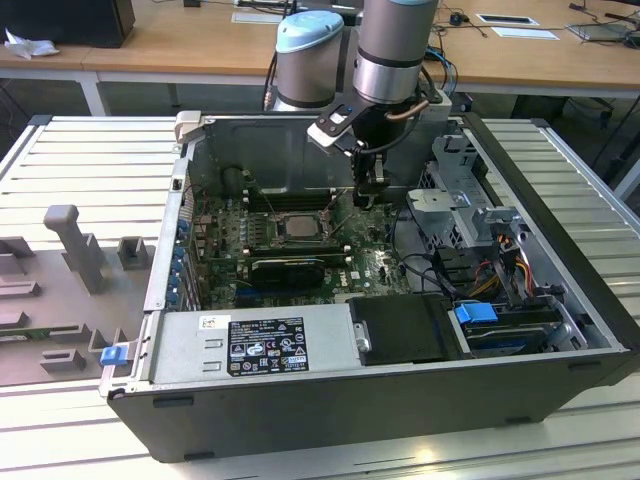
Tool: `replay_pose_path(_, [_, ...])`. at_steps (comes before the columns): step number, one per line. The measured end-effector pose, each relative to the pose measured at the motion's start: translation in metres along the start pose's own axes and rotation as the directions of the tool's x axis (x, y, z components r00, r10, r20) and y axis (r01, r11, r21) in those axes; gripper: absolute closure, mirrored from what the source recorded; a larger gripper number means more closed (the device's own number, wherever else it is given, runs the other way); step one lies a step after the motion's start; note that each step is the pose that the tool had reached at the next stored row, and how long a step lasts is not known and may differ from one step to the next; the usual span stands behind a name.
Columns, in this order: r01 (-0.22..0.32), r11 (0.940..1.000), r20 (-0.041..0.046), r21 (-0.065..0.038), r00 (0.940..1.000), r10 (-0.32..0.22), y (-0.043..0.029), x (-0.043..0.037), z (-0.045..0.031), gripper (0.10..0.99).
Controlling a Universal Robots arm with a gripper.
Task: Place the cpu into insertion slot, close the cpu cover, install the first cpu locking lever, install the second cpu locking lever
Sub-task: 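Close the cpu cover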
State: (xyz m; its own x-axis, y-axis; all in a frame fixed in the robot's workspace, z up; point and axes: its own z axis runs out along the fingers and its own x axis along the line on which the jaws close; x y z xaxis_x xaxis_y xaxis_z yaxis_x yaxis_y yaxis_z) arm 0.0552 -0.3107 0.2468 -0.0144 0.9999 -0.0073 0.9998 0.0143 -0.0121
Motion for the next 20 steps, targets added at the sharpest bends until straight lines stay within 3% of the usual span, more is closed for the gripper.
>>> replay_pose_path(6, [0.000, 1.0000, -0.0001, 0.000, 1.0000, 0.000, -0.0140, 0.0002, 0.0002, 0.980])
replay_pose_path(10, [0.000, 1.0000, 0.0000, -0.001, 1.0000, 0.000, -0.0287, 0.0004, 0.0007, 0.980])
replay_pose_path(17, [0.000, 1.0000, 0.0001, -0.002, 1.0000, 0.000, -0.0486, 0.0007, 0.0015, 0.980])
replay_pose_path(20, [0.001, 1.0000, 0.0030, -0.003, 1.0000, -0.001, -0.0551, 0.0008, 0.0065, 0.980])
